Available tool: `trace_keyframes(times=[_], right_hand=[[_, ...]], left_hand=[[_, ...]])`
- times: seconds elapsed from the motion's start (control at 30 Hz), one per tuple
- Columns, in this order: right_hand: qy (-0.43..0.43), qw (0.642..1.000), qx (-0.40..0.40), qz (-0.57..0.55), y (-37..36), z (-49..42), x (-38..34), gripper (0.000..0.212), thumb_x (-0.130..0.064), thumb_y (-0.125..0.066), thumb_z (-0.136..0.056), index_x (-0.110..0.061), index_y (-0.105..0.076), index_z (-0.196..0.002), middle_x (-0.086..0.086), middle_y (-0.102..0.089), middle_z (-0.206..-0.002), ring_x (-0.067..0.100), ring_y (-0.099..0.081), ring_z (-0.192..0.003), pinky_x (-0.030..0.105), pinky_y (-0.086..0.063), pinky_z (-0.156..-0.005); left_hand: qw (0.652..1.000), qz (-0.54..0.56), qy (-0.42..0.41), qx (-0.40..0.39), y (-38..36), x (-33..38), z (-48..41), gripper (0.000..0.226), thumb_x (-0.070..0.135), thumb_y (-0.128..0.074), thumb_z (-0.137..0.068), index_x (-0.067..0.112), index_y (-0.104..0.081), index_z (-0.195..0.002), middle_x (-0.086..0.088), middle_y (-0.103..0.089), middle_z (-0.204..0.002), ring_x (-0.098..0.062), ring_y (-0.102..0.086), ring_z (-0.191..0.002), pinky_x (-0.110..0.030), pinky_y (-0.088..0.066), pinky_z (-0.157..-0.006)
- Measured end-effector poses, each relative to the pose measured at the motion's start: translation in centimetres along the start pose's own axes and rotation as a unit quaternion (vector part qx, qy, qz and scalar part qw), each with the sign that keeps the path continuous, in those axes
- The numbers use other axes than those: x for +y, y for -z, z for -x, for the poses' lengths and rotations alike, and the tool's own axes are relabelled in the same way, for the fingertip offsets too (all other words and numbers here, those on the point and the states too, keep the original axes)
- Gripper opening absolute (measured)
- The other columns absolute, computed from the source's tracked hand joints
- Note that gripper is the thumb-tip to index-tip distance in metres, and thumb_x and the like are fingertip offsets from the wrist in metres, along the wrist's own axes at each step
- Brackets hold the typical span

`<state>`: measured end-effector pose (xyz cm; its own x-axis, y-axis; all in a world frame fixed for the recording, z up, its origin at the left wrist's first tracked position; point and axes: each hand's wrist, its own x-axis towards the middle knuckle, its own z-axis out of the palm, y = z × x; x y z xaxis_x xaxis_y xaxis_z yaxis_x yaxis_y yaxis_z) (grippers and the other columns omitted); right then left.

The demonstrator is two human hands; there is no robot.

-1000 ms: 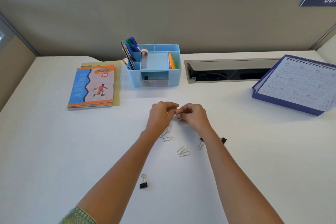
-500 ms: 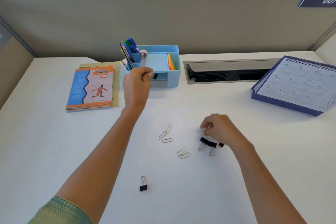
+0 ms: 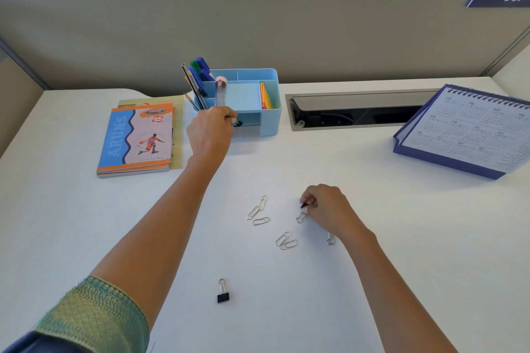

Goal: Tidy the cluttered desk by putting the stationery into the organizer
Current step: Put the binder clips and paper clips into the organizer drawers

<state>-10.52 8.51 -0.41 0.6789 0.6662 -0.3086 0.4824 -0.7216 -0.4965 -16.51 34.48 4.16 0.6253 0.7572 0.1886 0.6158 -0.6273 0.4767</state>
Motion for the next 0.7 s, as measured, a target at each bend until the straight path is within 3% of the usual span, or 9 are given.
trace_keyframes(times=[0.17,0.33,0.47,0.53,0.6,0.67,0.7], right_hand=[[0.012,0.999,0.051,0.009,-0.5,-1.6,-0.8,0.017,-0.007,-0.060,-0.085,-0.016,-0.069,-0.096,0.001,-0.063,-0.098,0.019,-0.059,-0.094,0.027,-0.043,-0.079],[0.036,0.996,0.078,0.018,-0.9,-2.7,-1.4,0.017,-0.004,-0.054,-0.085,-0.014,-0.064,-0.094,0.005,-0.055,-0.100,0.021,-0.053,-0.098,0.033,-0.047,-0.080],[0.056,0.996,0.068,0.002,-1.1,-3.4,-2.2,0.018,0.000,-0.055,-0.083,-0.014,-0.060,-0.093,0.003,-0.061,-0.094,0.022,-0.054,-0.094,0.030,-0.044,-0.072],[0.030,0.991,0.081,-0.101,-1.0,-3.6,-2.9,0.017,-0.001,-0.060,-0.082,-0.014,-0.062,-0.093,0.002,-0.067,-0.088,0.020,-0.061,-0.084,0.028,-0.048,-0.072],[-0.002,0.964,0.103,-0.247,-0.8,-3.6,-3.7,0.013,-0.004,-0.066,-0.083,-0.013,-0.066,-0.092,0.002,-0.069,-0.082,0.018,-0.065,-0.077,0.028,-0.054,-0.075],[-0.022,0.920,0.108,-0.376,-0.6,-3.5,-4.3,0.013,-0.002,-0.069,-0.082,-0.011,-0.067,-0.091,0.006,-0.070,-0.081,0.019,-0.068,-0.075,0.029,-0.058,-0.074],[-0.031,0.898,0.106,-0.426,-0.4,-3.4,-4.6,0.014,-0.001,-0.070,-0.082,-0.010,-0.066,-0.091,0.009,-0.070,-0.082,0.021,-0.068,-0.075,0.029,-0.058,-0.073]], left_hand=[[1.000,-0.019,-0.019,0.008,-0.2,-0.2,0.6,0.028,0.027,-0.050,-0.100,0.023,-0.067,-0.121,-0.008,-0.069,-0.118,-0.028,-0.063,-0.097,-0.036,-0.053,-0.071],[0.995,0.058,-0.057,0.063,-0.4,0.4,4.8,0.023,0.028,-0.054,-0.097,0.027,-0.070,-0.113,-0.004,-0.070,-0.111,-0.026,-0.061,-0.100,-0.033,-0.048,-0.075],[0.987,0.151,-0.048,-0.031,-2.7,1.3,9.9,0.018,0.030,-0.062,-0.092,0.025,-0.072,-0.106,0.006,-0.072,-0.105,-0.016,-0.064,-0.095,-0.031,-0.051,-0.082],[0.976,0.195,-0.010,-0.092,-3.8,1.6,11.4,0.021,0.030,-0.066,-0.090,0.023,-0.072,-0.108,0.008,-0.071,-0.108,-0.012,-0.066,-0.094,-0.032,-0.053,-0.085],[0.965,0.233,0.032,-0.118,-4.3,1.9,11.7,0.025,0.030,-0.068,-0.088,0.021,-0.070,-0.111,0.010,-0.071,-0.109,-0.006,-0.066,-0.091,-0.023,-0.052,-0.083],[0.953,0.271,0.063,-0.124,-4.0,2.3,11.1,0.020,0.028,-0.070,-0.087,0.020,-0.072,-0.105,0.008,-0.075,-0.094,-0.003,-0.068,-0.079,-0.020,-0.053,-0.079],[0.942,0.299,0.074,-0.132,-3.6,2.5,10.6,0.014,0.025,-0.072,-0.085,0.019,-0.074,-0.097,0.006,-0.075,-0.083,-0.004,-0.069,-0.072,-0.025,-0.056,-0.078]])
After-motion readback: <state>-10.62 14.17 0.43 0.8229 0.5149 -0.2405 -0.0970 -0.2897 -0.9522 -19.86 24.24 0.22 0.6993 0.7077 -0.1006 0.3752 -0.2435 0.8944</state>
